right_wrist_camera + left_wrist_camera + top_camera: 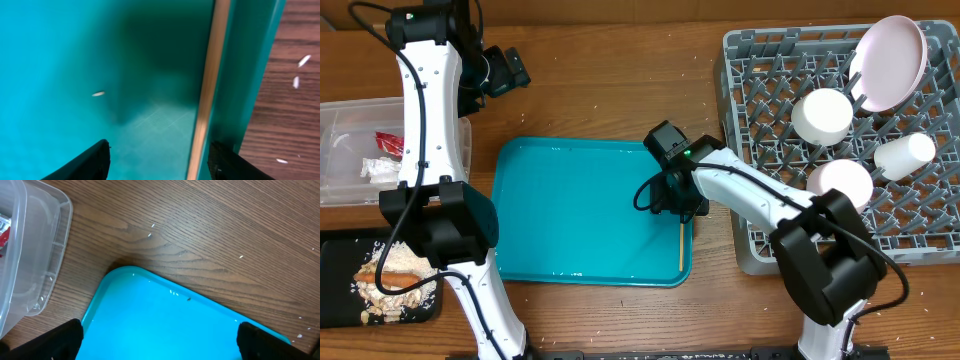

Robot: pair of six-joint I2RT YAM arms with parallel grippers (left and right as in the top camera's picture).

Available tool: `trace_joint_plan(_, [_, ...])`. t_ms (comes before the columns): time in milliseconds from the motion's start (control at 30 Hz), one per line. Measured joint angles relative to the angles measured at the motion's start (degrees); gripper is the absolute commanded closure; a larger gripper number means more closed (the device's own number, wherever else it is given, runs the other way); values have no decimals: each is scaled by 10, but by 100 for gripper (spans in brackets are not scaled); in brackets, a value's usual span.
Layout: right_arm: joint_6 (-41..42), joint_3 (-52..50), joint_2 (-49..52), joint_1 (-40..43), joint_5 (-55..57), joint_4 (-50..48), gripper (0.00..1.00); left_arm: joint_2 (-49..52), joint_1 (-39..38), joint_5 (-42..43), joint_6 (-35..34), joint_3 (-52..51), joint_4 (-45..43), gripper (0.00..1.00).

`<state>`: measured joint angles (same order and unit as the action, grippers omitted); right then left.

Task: Sort waste into correct bins and load items into the dishwasher
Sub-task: 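Move the right gripper back and grasp the second chopstick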

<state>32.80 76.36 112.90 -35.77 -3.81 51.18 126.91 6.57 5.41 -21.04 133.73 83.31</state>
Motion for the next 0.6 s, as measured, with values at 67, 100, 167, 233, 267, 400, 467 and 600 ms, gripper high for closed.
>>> trace_joint_plan(67, [0, 0, 7, 0, -1, -2, 35, 0, 0, 0, 0, 0, 0, 0])
trace_joint_plan(100, [0, 0, 9, -1, -1, -2, 36, 0, 0, 0, 0, 0, 0, 0])
trace_joint_plan(167, [0, 0, 12, -2, -1, -2, 41, 0, 0, 0, 0, 0, 0, 0])
trace_joint_plan(233, [-2, 0, 13, -3, 0, -1, 53, 0, 0, 0, 0, 0, 0, 0])
trace_joint_plan(267, [1, 0, 13, -3, 1, -1, 59, 0, 0, 0, 0, 0, 0, 0])
trace_joint_plan(400, [0, 0, 15, -3, 4, 2, 91, 0, 0, 0, 0, 0, 0, 0])
trace_joint_plan(467, [3, 0, 16, -3, 5, 3, 96, 0, 0, 0, 0, 0, 0, 0])
trace_joint_plan(600, [15, 2, 16, -3, 6, 5, 96, 0, 0, 0, 0, 0, 0, 0])
